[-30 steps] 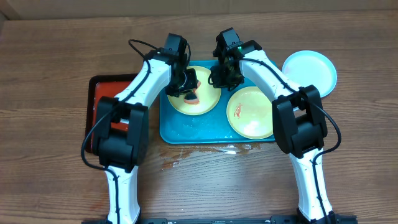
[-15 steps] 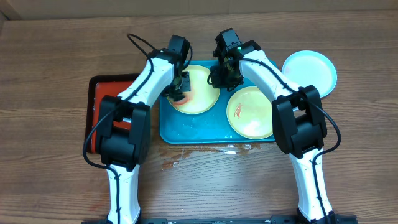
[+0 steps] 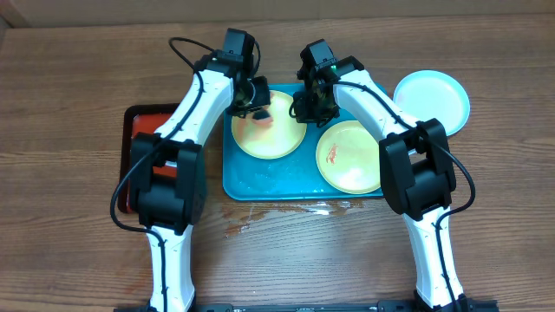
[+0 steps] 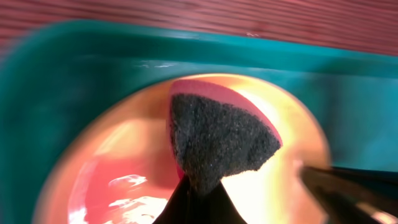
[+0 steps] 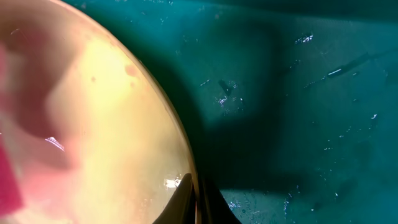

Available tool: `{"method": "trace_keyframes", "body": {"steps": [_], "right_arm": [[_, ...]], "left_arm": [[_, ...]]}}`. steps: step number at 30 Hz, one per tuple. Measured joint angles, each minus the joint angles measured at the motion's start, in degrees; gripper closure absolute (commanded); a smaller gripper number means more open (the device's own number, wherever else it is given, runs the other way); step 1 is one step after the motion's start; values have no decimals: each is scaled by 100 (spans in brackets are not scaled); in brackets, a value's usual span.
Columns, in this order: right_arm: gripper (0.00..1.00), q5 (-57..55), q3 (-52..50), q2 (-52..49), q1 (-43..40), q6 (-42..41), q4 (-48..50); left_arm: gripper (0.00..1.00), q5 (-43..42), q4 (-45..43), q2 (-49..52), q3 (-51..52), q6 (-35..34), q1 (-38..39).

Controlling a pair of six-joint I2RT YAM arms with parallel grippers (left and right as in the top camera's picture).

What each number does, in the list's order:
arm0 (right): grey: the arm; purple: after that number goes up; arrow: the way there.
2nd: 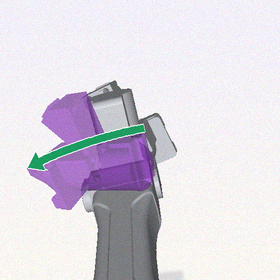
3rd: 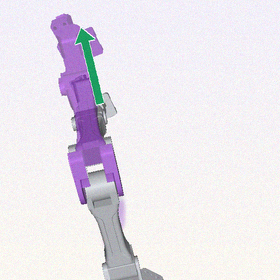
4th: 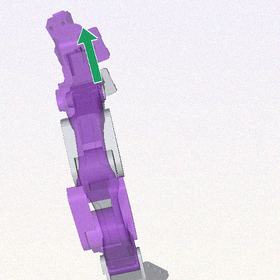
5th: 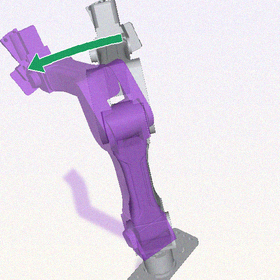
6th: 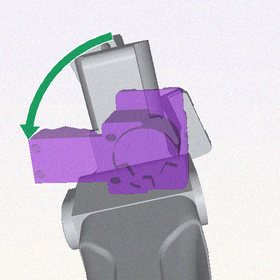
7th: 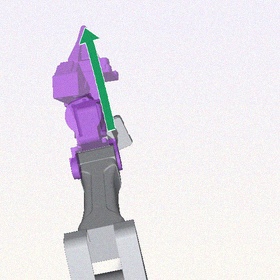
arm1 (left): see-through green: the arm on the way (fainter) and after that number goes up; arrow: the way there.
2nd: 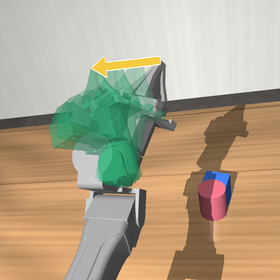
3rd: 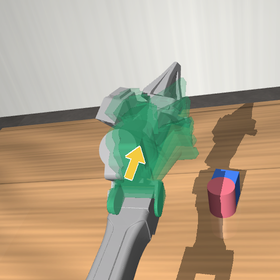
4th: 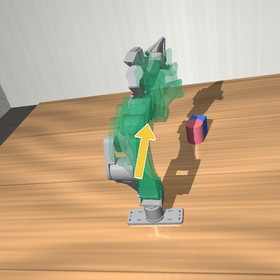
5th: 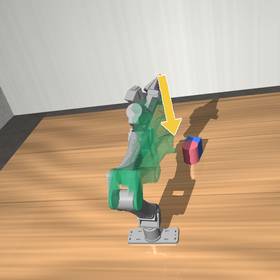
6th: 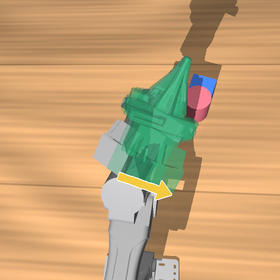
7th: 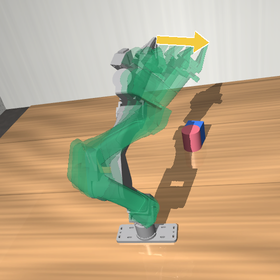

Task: Clean dirty plates on tray and stack at the side
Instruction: 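Scrub the yellow plate with the sponge in the left gripper, then lift the sponge away with the left gripper and raise the yellow plate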

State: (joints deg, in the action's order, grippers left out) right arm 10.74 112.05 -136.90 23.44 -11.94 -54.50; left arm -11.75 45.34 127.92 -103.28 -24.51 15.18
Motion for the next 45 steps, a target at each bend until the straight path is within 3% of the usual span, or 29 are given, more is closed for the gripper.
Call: {"method": "trace_keyframes", "body": {"steps": [7, 13, 19, 25, 32, 39, 45], "right_arm": [[96, 0, -9, 0, 0, -2, 2], [96, 2, -9, 0, 0, 0, 9], [96, -4, -9, 0, 0, -2, 7], [96, -68, -9, 2, 52, -4, 48], [96, -529, 76, 72, 68, 164, -216], [96, -2159, 258, 601, 420, 605, -533], [96, -5248, 393, 1373, 1445, 1121, -459]], "left_arm": [[96, -186, -26, 455, -48, -66, 210], [96, 505, 542, 455, -245, -68, 192], [96, 1519, 1676, 487, -651, -66, -90], [96, 1941, 2315, 518, -1403, -68, -348], [96, 1711, 2411, 278, -1742, -68, -551], [96, 1294, 3206, -468, -1814, -63, -1045], [96, 1676, 3797, -621, -1790, -61, -1738]]}}
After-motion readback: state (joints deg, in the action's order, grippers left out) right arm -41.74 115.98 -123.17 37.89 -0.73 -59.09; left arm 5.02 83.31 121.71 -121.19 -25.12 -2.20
